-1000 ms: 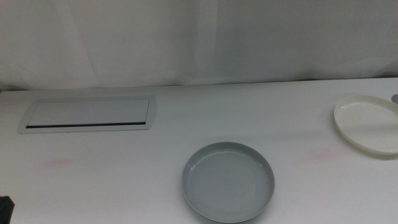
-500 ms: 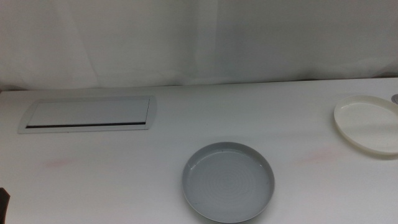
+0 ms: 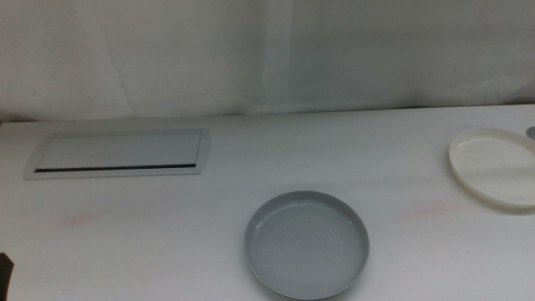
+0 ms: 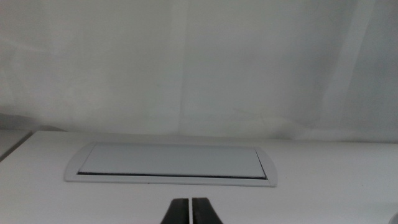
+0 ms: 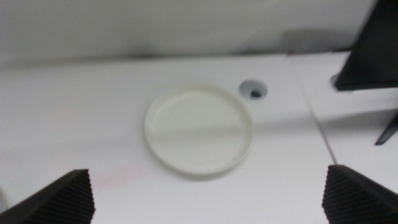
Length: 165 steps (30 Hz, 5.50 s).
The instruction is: Stack the three bowls on top of each other.
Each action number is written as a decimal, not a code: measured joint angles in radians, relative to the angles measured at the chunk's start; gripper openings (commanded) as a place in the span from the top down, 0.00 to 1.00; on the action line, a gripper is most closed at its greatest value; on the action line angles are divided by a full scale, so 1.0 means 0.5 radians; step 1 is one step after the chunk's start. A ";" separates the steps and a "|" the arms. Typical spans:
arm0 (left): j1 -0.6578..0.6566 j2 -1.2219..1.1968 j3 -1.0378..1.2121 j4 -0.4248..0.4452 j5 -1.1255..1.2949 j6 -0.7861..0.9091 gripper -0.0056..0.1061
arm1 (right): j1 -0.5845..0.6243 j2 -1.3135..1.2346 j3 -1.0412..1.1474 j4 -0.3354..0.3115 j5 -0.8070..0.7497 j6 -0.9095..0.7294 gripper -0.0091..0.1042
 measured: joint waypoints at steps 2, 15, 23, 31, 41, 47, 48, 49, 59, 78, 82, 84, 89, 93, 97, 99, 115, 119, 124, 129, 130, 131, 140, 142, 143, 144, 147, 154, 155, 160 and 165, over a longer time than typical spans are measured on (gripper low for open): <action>0.000 0.000 0.000 0.000 0.000 0.000 0.97 | 0.000 0.162 -0.106 0.068 0.063 -0.116 0.02; 0.000 0.000 0.000 0.000 0.000 0.000 0.97 | -0.463 0.827 -0.293 0.313 0.236 -0.458 0.02; 0.000 0.000 0.000 0.000 0.000 0.000 0.97 | -0.981 1.041 -0.340 0.858 0.026 -0.870 0.02; 0.000 0.000 0.000 0.000 0.000 0.000 0.97 | -0.998 1.393 -0.555 0.768 -0.043 -0.856 0.02; 0.000 0.000 0.000 0.004 0.000 0.000 0.97 | -0.998 1.828 -0.617 0.727 -0.214 -0.705 0.02; 0.000 0.000 0.000 0.004 0.000 0.000 0.97 | -0.998 2.067 -0.664 0.727 -0.278 -0.700 0.02; 0.000 0.000 0.000 0.004 0.000 0.000 0.97 | -0.998 2.108 -0.677 0.727 -0.284 -0.700 0.02; 0.000 0.000 0.000 0.004 0.000 0.000 0.97 | -0.998 2.139 -0.684 0.727 -0.289 -0.700 0.02; 0.000 0.000 0.000 0.004 0.000 0.000 0.97 | -0.902 2.436 -0.716 0.719 -0.364 -0.697 0.06; 0.000 0.000 0.000 0.004 0.000 0.000 0.98 | -0.884 2.580 -0.738 0.747 -0.435 -0.692 0.69; 0.000 0.000 0.000 0.004 0.000 0.000 0.98 | -0.888 2.587 -0.747 0.752 -0.475 -0.674 0.94; 0.000 0.000 0.000 0.004 0.000 0.000 0.98 | -0.883 2.591 -0.750 0.770 -0.484 -0.664 0.94; 0.000 0.000 0.000 0.004 0.000 0.000 0.98 | -0.883 2.591 -0.753 0.786 -0.489 -0.635 0.94; 0.000 0.000 0.000 0.004 0.000 0.000 0.98 | -0.883 2.576 -0.753 0.798 -0.489 -0.631 0.94; 0.000 0.000 0.000 0.004 0.000 0.000 0.98 | -0.883 2.480 -0.753 0.838 -0.474 -0.635 0.94; 0.000 0.000 0.000 0.004 0.000 0.000 0.98 | -0.883 2.425 -0.753 0.847 -0.460 -0.635 0.94; 0.000 0.000 0.000 0.004 0.000 0.000 0.98 | -0.883 1.847 -0.740 1.232 -0.185 -0.885 0.94; 0.000 0.000 0.000 0.004 0.000 0.000 0.98 | -0.819 1.694 -0.740 1.375 -0.092 -0.970 0.94; 0.000 0.000 0.000 0.004 0.000 0.000 0.98 | -0.523 1.549 -0.731 1.423 0.036 -0.966 0.94; 0.000 0.000 0.000 0.004 0.005 0.000 0.98 | -0.246 1.545 -0.646 1.434 0.075 -0.904 0.94; 0.000 0.000 0.000 0.004 0.005 0.000 0.98 | -0.194 1.545 -0.610 1.438 0.054 -0.890 0.94; 0.000 0.000 0.000 0.004 0.005 0.000 0.98 | -0.155 1.545 -0.575 1.442 0.034 -0.880 0.94; 0.000 0.000 0.000 0.004 0.005 0.000 0.98 | 0.220 1.565 -0.276 1.450 -0.288 -0.722 0.94; 0.000 0.000 0.000 0.004 0.005 0.000 0.98 | 0.332 1.627 -0.271 1.455 -0.415 -0.674 0.94; 0.000 0.000 0.000 0.004 0.005 0.000 0.98 | 0.345 1.650 -0.271 1.455 -0.430 -0.669 0.94; 0.000 0.000 0.000 0.004 0.005 0.000 0.98 | 0.365 1.684 -0.271 1.455 -0.442 -0.666 0.94; 0.000 0.000 0.000 0.004 0.005 0.000 0.98 | 0.391 1.794 -0.271 1.460 -0.471 -0.654 0.94; 0.000 0.000 0.000 0.004 0.005 0.000 0.98 | 0.434 2.003 -0.271 1.460 -0.518 -0.646 0.94; 0.000 0.000 0.000 0.004 0.005 0.000 0.98 | 0.461 2.040 -0.271 1.460 -0.541 -0.646 0.94; 0.000 0.000 0.000 0.004 0.005 0.000 0.98 | 0.537 2.098 -0.271 1.460 -0.579 -0.608 0.94; 0.000 0.000 0.000 0.004 0.005 0.000 0.98 | 0.596 2.175 -0.271 1.442 -0.596 -0.600 0.94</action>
